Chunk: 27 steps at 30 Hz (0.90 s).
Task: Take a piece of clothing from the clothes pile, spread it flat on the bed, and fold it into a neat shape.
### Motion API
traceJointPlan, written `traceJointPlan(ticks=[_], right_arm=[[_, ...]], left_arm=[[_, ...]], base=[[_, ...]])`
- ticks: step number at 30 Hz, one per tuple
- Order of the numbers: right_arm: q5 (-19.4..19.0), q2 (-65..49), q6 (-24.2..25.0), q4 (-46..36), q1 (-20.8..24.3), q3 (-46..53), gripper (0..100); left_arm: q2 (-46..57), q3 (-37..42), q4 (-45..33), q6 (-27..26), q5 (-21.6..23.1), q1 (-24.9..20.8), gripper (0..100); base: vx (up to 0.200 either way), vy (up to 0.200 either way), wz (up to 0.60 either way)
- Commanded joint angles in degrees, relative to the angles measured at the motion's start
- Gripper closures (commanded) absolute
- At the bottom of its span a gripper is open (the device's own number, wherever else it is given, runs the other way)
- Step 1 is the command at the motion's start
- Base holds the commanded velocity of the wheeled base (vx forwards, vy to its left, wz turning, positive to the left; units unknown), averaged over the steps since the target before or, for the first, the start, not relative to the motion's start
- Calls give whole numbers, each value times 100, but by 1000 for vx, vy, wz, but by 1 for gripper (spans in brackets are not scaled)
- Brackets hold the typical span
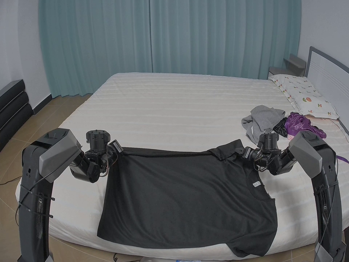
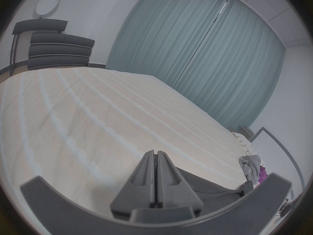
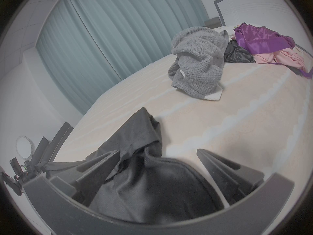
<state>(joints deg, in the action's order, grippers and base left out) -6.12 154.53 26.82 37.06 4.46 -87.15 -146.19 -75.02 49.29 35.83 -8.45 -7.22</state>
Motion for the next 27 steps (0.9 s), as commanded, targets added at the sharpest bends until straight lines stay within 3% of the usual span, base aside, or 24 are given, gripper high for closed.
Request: traceJointPlan(ticks=[1, 3, 4, 27], right_arm=[[-12, 297, -28, 100, -33, -232, 0], [-21, 324, -36, 117, -24, -267, 0], [-47, 315, -19, 144, 2, -294, 100], [216, 42, 333, 486, -86, -645, 100]], left_arm=[[12, 23, 2, 3, 1, 10, 100], [-6, 23, 2, 3, 1, 10, 100], [-24, 23, 2, 3, 1, 1, 100], [-120, -109, 72, -6, -245, 203, 100]], base=[[0, 0, 0], [0, 0, 0], [0, 0, 0], [0, 0, 0]])
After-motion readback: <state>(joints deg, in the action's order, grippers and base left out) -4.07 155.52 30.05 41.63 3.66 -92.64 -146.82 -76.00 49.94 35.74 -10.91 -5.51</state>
